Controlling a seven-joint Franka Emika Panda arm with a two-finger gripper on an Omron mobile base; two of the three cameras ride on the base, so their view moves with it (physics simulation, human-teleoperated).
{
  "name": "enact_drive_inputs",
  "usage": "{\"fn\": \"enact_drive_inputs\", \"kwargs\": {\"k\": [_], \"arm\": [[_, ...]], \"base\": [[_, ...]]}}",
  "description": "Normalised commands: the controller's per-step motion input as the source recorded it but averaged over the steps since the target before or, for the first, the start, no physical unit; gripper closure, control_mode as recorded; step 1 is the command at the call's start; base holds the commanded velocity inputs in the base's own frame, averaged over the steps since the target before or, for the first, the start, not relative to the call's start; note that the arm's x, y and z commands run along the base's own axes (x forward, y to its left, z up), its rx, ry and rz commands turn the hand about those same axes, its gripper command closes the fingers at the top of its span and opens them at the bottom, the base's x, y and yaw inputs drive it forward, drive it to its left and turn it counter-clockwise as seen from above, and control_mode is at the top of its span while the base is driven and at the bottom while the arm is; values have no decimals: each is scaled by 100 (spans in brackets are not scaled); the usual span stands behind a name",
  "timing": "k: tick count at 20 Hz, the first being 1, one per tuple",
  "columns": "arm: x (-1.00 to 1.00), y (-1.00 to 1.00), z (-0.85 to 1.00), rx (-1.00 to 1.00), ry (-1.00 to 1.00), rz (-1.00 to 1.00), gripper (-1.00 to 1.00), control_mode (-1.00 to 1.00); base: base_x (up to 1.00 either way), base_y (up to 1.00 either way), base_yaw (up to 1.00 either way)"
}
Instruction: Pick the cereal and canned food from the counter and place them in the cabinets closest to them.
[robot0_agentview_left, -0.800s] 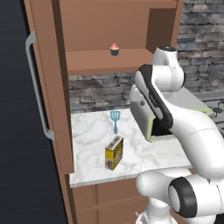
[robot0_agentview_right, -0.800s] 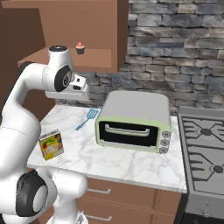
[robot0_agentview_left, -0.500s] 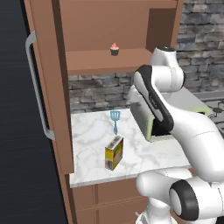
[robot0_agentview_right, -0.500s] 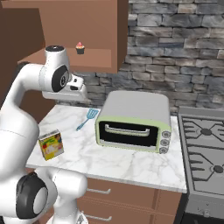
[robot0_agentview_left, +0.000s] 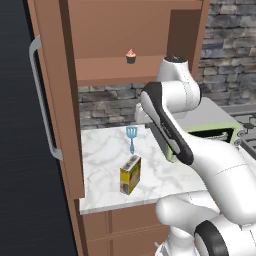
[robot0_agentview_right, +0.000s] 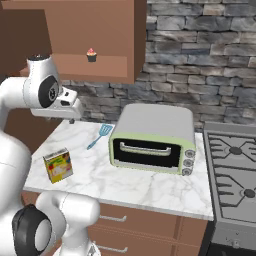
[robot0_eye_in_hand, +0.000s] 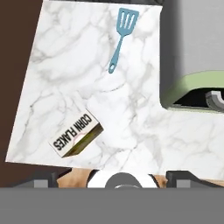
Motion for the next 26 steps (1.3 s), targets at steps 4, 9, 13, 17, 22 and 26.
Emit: {"fn": "enact_drive_inputs", "kwargs": {"k": [4,9,13,17,22,26], "arm": [[-29,47,0,-2,0,-7,-100,-100],[-8,15,0,0,0,-4,-100,-100],[0,0,0,0,0,0,-100,-100],[0,0,-9,0,0,0,-100,-100],[-1,3,-30,0,0,0,-100,-100],[-4,5,-34,0,0,0,-100,-100]], "base": [[0,0,0],[0,0,0],[0,0,0],[0,0,0],[0,0,0],[0,0,0]]}}
